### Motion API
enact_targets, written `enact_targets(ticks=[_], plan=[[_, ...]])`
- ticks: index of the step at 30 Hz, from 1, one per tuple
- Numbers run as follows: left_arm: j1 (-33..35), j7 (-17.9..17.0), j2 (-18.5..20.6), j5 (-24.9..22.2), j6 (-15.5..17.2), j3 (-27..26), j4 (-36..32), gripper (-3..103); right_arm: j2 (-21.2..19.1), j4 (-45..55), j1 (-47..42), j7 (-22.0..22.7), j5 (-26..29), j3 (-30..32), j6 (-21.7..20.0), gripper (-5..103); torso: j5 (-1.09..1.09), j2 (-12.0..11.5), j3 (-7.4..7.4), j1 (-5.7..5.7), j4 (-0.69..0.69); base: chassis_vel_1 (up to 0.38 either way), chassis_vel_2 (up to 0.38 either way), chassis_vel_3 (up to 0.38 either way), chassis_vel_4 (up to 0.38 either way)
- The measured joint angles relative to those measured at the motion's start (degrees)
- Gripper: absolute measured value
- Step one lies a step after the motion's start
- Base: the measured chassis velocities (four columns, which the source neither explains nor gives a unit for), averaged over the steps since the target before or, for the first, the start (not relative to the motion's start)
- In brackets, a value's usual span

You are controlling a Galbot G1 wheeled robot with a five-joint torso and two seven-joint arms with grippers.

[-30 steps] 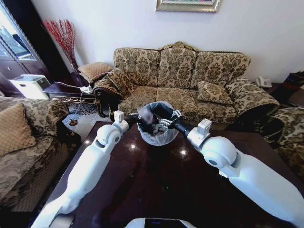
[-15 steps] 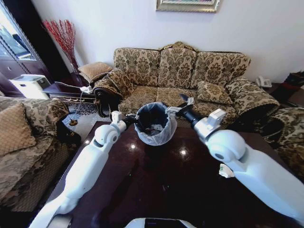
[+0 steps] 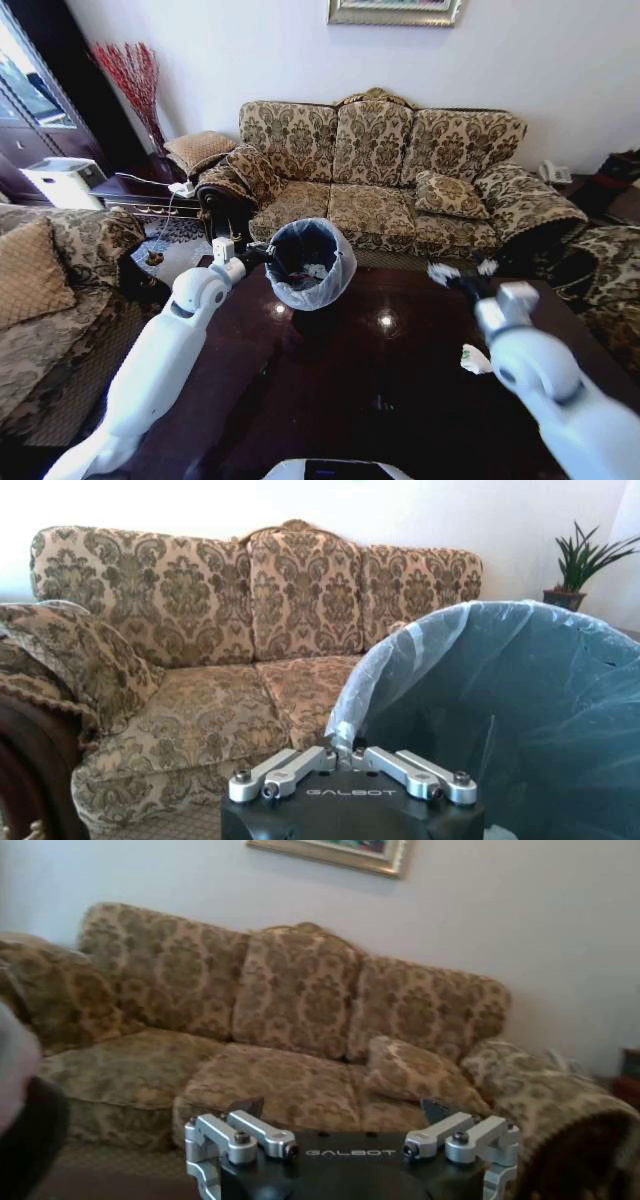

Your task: Move to the front of the table and place the trash on the table into the trash bin.

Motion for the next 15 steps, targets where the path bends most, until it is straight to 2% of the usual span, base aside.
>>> enact_targets(ticks=[2, 3, 6, 8, 9, 15], plan=[[0.1, 0.1, 0.0, 0.0, 0.0, -0.1, -0.2, 1, 6.9, -0.2, -4.3, -1.5, -5.5, 2.1, 2.7, 100, 0.0, 0.0, 0.0, 0.0, 0.01, 0.0, 0.0, 0.0, 0.0], [0.1, 0.1, 0.0, 0.0, 0.0, -0.1, -0.2, 1, 6.9, -0.2, -4.3, -1.5, -5.5, 2.1, 2.7, 100, 0.0, 0.0, 0.0, 0.0, 0.01, 0.0, 0.0, 0.0, 0.0], [0.1, 0.1, -0.1, 0.0, 0.0, 0.1, -0.7, 1, 15.0, -1.5, -9.0, -2.4, -11.1, 2.8, 6.0, 100, 0.01, 0.0, 0.0, 0.01, 0.0, 0.0, 0.0, 0.0, 0.0], [0.1, 0.1, -0.1, 0.0, 0.0, 0.1, -0.8, 1, 16.0, -1.7, -9.6, -2.4, -11.5, 3.0, 6.4, 100, 0.01, 0.0, 0.0, 0.01, 0.0, 0.0, 0.0, 0.0, 0.0], [0.3, 0.1, 0.1, -0.1, 0.0, 0.1, -1.1, 1, 18.1, -2.1, -11.1, -2.5, -12.3, 3.6, 7.4, 100, 0.0, 0.0, 0.0, 0.01, 0.0, 0.0, 0.0, 0.0, 0.0], [0.9, 0.1, 0.8, -1.2, -0.3, -0.5, -1.6, 1, 21.3, -4.4, -13.4, -3.5, -13.1, 5.9, 9.3, 100, -0.01, 0.0, 0.01, 0.01, 0.0, -0.048, -0.055, -0.057, -0.054]])
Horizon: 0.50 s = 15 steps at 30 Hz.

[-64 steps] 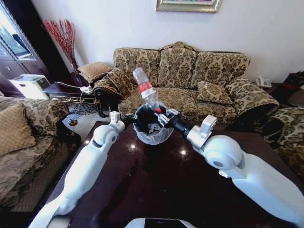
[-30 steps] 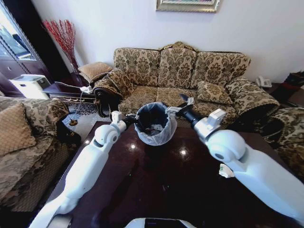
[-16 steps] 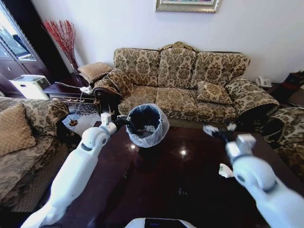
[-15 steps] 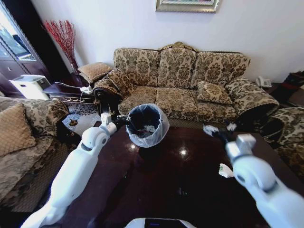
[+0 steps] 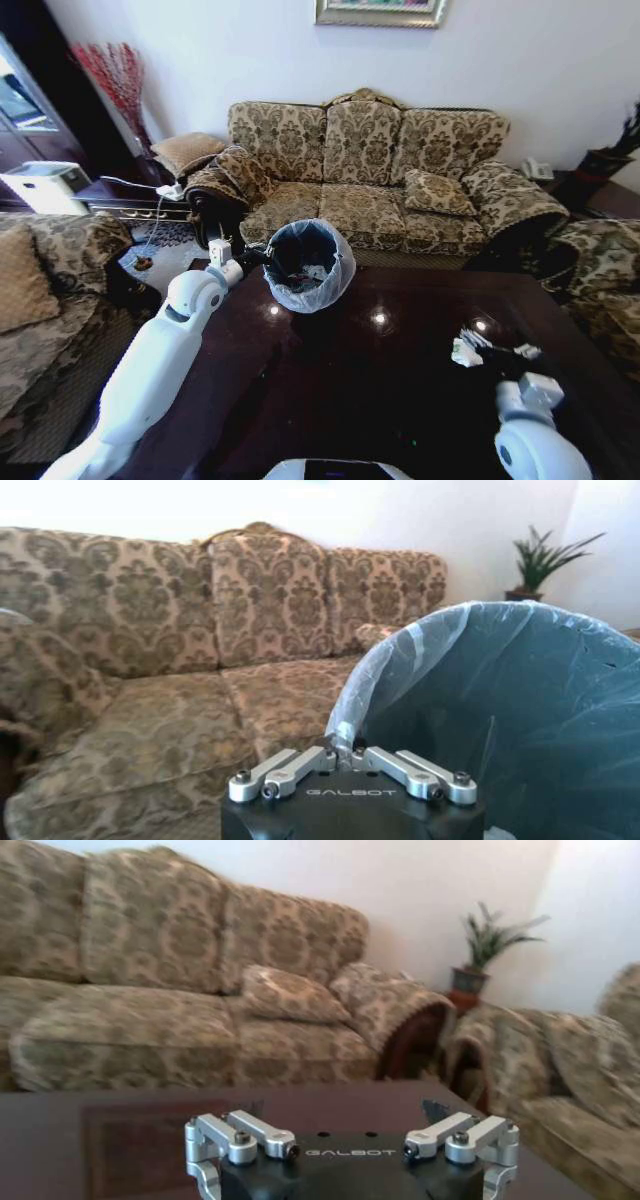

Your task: Move to the front of the table and place the trash on the table into the trash bin.

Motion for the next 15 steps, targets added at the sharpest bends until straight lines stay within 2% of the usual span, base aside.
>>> enact_targets(ticks=[5, 7, 8, 10, 15], plan=[[0.3, 0.2, 0.1, -0.9, -0.9, -0.6, 0.0, 1, 0.8, -4.4, 3.9, 1.7, 1.1, -0.4, 1.5, 100, 0.0, 0.0, 0.0, 0.0, -0.03, -0.066, -0.076, -0.069, -0.07], [0.7, 0.2, -0.1, -1.5, -1.4, -0.9, -0.1, 1, 0.7, -8.1, 8.8, 4.5, 2.8, -3.3, 2.1, 100, 0.02, 0.0, 0.0, 0.01, -0.03, -0.017, -0.019, -0.028, -0.011], [0.7, 0.2, -0.1, -1.5, -1.4, -0.9, -0.1, 1, 0.7, -8.1, 8.8, 4.5, 2.8, -3.3, 2.1, 100, 0.02, 0.0, 0.0, 0.01, -0.03, 0.0, 0.0, 0.0, 0.0], [1.1, 0.2, 0.0, -1.9, -1.8, -1.2, -0.3, 1, 0.5, -11.5, 13.3, 6.9, 4.6, -7.5, 2.1, 100, 0.03, 0.0, 0.01, 0.01, 0.05, 0.0, 0.0, 0.0, 0.0], [1.3, 0.6, 0.4, -2.3, -2.0, -1.6, -0.2, 1, 1.0, -16.2, 17.7, 10.6, 5.3, -12.8, 1.2, 100, 0.0, 0.0, 0.01, 0.02, 0.02, 0.0, 0.0, 0.0, 0.0]])
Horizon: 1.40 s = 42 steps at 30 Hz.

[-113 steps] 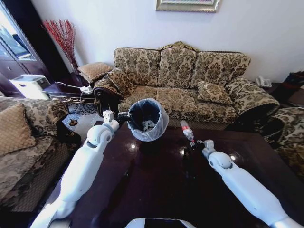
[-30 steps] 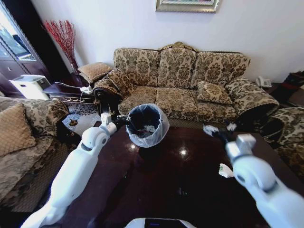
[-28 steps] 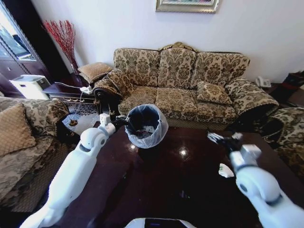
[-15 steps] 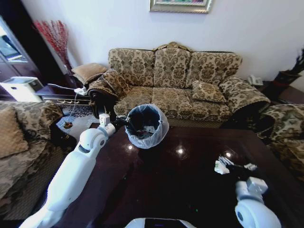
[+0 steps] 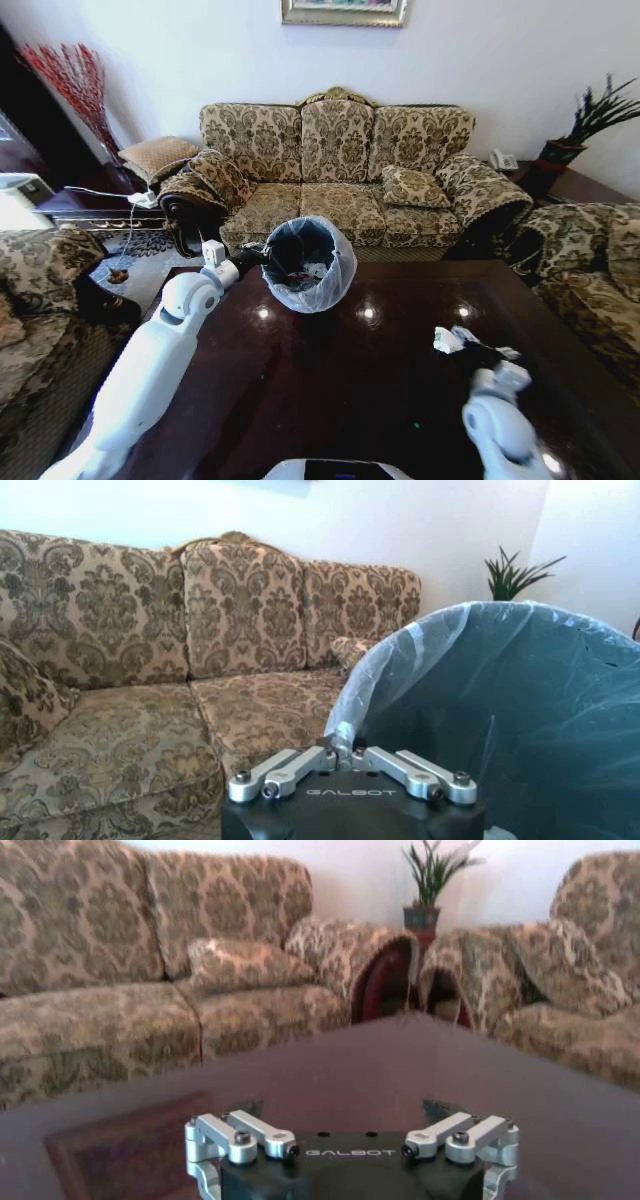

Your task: Move to the front of the table and place the trash on the table into the trash bin.

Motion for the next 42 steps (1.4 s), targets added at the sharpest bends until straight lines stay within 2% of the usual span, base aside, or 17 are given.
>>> enact_targets(ticks=[4, 8, 15, 20, 23, 24, 27, 29, 31, 32, 33, 34, 36, 37, 39, 41, 42], plan=[[0.0, 0.2, 0.4, -0.4, 0.0, -0.4, 0.3, 1, 1.3, -2.5, 1.3, 2.9, -0.7, -1.5, -1.2, 100, 0.01, 0.0, 0.0, 0.0, -0.01, 0.0, 0.0, 0.0, 0.0], [0.1, 0.7, 0.7, -0.9, -0.2, -1.0, 0.7, 1, 2.7, -3.9, 0.8, 3.8, 0.1, -1.7, -1.4, 100, 0.0, 0.0, 0.0, -0.01, -0.03, 0.0, 0.0, 0.0, 0.0], [0.1, 1.3, 1.1, -1.0, -0.8, -1.1, 2.0, 1, 5.0, -9.7, 2.3, 3.8, 3.0, -1.7, -0.6, 100, 0.01, 0.0, 0.0, -0.01, -0.02, 0.0, 0.0, 0.0, 0.0], [0.1, 1.5, 1.1, -1.0, -1.0, -0.7, 2.2, 1, 4.4, -12.3, 4.2, 2.7, 3.5, -1.5, -0.1, 103, 0.01, 0.0, 0.0, -0.01, -0.02, 0.0, 0.0, 0.0, 0.0], [0.0, 1.7, 1.1, -1.0, -1.1, -0.3, 2.3, 1, 3.3, -14.0, 5.7, 2.2, 4.3, -1.5, 0.0, 91, 0.0, 0.0, 0.0, -0.01, -0.02, 0.0, 0.0, 0.0, 0.0], [0.0, 1.7, 1.1, -1.0, -1.1, -0.3, 2.3, 1, 3.3, -14.0, 5.7, 2.2, 4.3, -1.5, 0.0, 91, 0.0, 0.0, 0.0, -0.01, -0.02, 0.0, 0.0, 0.0, 0.0], [-0.6, 2.2, 1.2, -1.0, -1.2, 0.1, 2.6, 1, 2.9, -15.6, 6.3, 2.0, 4.8, -1.5, 0.0, 75, 0.02, 0.0, 0.0, -0.01, -0.02, 0.0, 0.0, 0.0, 0.0], [-0.7, 2.2, 1.2, -1.0, -1.2, 0.2, 2.8, 1, 2.9, -15.8, 6.3, 1.9, 4.8, -1.5, 0.0, 75, 0.02, 0.0, 0.0, -0.01, -0.02, 0.0, 0.0, 0.0, 0.0], [-0.8, 2.3, 1.2, -1.0, -1.3, 0.3, 3.0, 1, 2.9, -16.0, 6.3, 1.8, 4.8, -1.5, 0.0, 63, 0.01, 0.0, -0.01, -0.01, -0.02, 0.0, 0.0, 0.0, 0.0], [-0.8, 2.3, 1.2, -1.0, -1.3, 0.3, 3.0, 1, 2.9, -16.0, 6.3, 1.8, 4.8, -1.5, 0.0, 63, 0.01, 0.0, -0.01, -0.01, -0.02, 0.0, 0.0, 0.0, 0.0], [-0.8, 2.3, 1.2, -1.0, -1.3, 0.3, 3.0, 1, 3.0, -16.0, 6.2, 1.8, 4.6, -1.6, 0.1, 58, 0.01, 0.0, -0.01, -0.01, -0.02, 0.0, 0.0, 0.0, 0.0], [-0.7, 2.4, 1.3, -1.0, -1.4, 0.1, 3.1, 1, 2.8, -16.0, 6.0, 1.9, 4.2, -1.8, 0.2, 47, 0.01, 0.0, -0.01, -0.01, -0.02, 0.0, 0.0, 0.0, 0.0], [-0.5, 2.4, 1.4, -1.0, -1.4, 0.0, 3.1, 1, 2.5, -16.0, 6.0, 1.9, 4.1, -2.0, 0.2, 37, 0.02, 0.0, -0.01, -0.01, -0.01, 0.0, 0.0, 0.0, 0.0], [-0.5, 2.4, 1.4, -1.0, -1.4, 0.0, 3.1, 1, 2.5, -16.0, 6.0, 1.9, 4.1, -2.0, 0.2, 37, 0.02, 0.0, -0.01, -0.01, -0.01, 0.0, 0.0, 0.0, 0.0], [-0.5, 2.5, 1.3, -1.0, -1.4, -0.1, 3.1, 1, 2.2, -16.1, 6.0, 2.0, 3.6, -2.3, 0.2, 26, 0.02, 0.0, -0.01, -0.01, -0.02, 0.0, 0.0, 0.0, 0.0], [-0.5, 2.5, 1.2, -1.0, -1.4, -0.1, 3.2, 1, 2.0, -16.1, 6.1, 2.0, 3.2, -2.4, 0.2, 26, 0.03, 0.0, -0.01, -0.01, -0.02, 0.0, 0.0, 0.0, 0.0], [-0.5, 2.5, 1.0, -1.0, -1.4, -0.1, 3.2, 1, 1.8, -16.2, 6.1, 2.0, 2.8, -2.7, 0.3, 18, 0.02, 0.0, -0.01, -0.01, -0.02, 0.0, 0.0, 0.0, 0.0]])
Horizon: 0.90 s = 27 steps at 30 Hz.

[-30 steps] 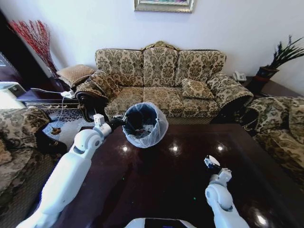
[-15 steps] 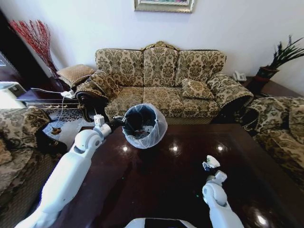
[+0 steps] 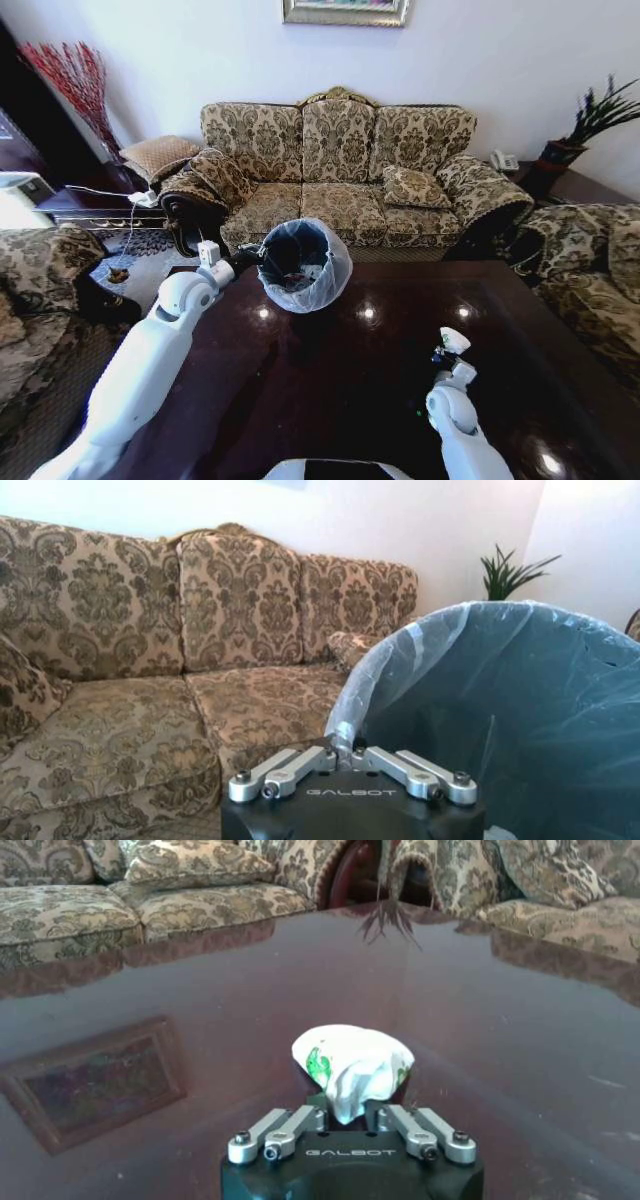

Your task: Move to the front of the table and place the trash on the table into the trash bin.

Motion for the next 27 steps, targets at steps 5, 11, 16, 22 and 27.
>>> enact_targets(ticks=[5, 11, 16, 22, 27], plan=[[0.0, 0.0, -0.9, 0.3, 0.0, 0.3, 0.1, 1, -0.8, 0.3, -0.2, 0.0, -1.0, -0.5, 0.4, 8, 0.0, 0.0, 0.0, 0.0, 0.0, 0.0, 0.0, 0.0, 0.0], [0.4, -0.4, -1.5, 0.3, 0.0, 0.3, -0.3, 1, -2.2, 5.7, -1.5, -0.4, -3.3, -0.6, 2.0, 1, 0.02, 0.0, 0.0, 0.0, -0.01, 0.0, 0.0, 0.0, 0.0], [0.5, -1.0, -1.1, 0.4, 0.5, 1.1, -0.5, 1, -10.4, 17.3, 1.5, -2.5, -2.1, -0.5, 1.7, 1, 0.02, 0.0, 0.0, -0.01, 0.0, 0.0, 0.0, 0.0, 0.0], [-0.5, -1.6, -1.1, 0.4, 1.5, 3.1, -1.1, 1, -26.5, 32.8, 11.8, -1.2, 19.1, -4.1, -6.1, 1, 0.02, 0.0, 0.01, 0.01, 0.01, 0.0, 0.0, 0.0, 0.0], [-2.2, -3.0, -1.7, -0.7, 2.5, 5.7, -1.4, 1, -38.2, 44.3, 21.6, -4.4, 38.2, -11.1, -11.5, 1, -0.01, 0.0, 0.0, 0.0, 0.02, 0.0, 0.0, 0.0, 0.0]])
